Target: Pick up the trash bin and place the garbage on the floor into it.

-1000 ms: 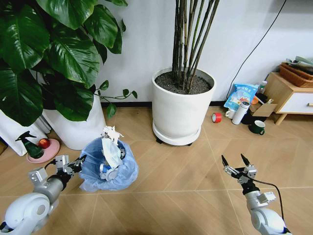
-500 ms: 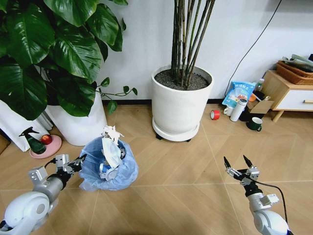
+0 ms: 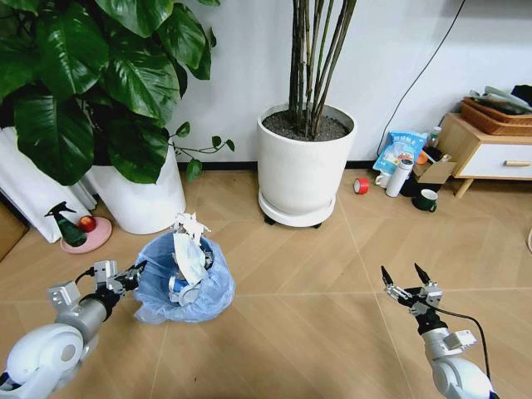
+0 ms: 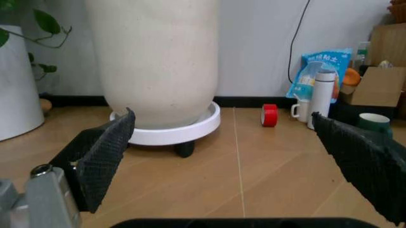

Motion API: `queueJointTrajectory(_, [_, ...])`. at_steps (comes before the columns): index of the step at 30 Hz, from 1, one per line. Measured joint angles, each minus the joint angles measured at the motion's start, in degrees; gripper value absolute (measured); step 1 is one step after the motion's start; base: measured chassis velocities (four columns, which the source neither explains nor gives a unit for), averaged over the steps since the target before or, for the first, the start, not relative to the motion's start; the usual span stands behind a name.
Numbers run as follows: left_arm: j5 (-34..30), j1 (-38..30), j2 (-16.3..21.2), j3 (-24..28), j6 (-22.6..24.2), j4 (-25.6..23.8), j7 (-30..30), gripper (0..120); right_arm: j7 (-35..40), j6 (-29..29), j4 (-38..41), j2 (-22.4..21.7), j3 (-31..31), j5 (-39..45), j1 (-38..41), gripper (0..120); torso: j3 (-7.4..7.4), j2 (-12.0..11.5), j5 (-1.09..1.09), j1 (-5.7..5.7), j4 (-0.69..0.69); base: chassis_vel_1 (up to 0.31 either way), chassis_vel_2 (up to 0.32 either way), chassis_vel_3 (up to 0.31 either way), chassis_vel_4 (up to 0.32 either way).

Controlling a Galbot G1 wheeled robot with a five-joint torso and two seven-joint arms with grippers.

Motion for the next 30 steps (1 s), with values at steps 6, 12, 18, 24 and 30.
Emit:
queueJointTrajectory(6, [-0.2,-0.47,0.17,0.42,0.03,0.4,-0.05,0,-0.07,0.02,-0.18,-0.08,-0.03,0.03,0.15,100,0.0,0.0,0.0,0.0,0.01,0.13,-0.112,-0.121,0.123])
queueJointTrajectory(12, [-0.51,-1.03,0.34,0.8,0.1,0.82,-0.13,0,-0.11,0.02,-0.46,-0.13,-0.21,0.05,0.37,100,0.0,0.0,0.0,0.0,0.0,0.122,-0.126,-0.128,0.122])
queueJointTrajectory(18, [-0.69,-1.49,0.42,1.24,0.12,1.34,-0.15,0,-0.14,0.02,-0.98,-0.21,-0.51,0.12,0.79,100,0.0,0.0,0.0,0.0,0.0,0.136,-0.134,-0.135,0.133])
queueJointTrajectory(24, [-0.87,-1.99,0.48,1.65,0.15,1.94,-0.15,0,-0.15,0.02,-1.28,-0.4,-0.99,0.33,1.18,100,0.0,0.0,0.0,0.0,0.01,0.113,-0.119,-0.114,0.11])
queueJointTrajectory(30, [-1.06,-2.32,0.64,1.77,0.15,2.47,-0.13,0,-0.15,0.02,-1.59,-0.51,-1.18,0.39,1.39,100,0.0,0.0,-0.01,0.0,0.0,0.099,-0.101,-0.117,0.093])
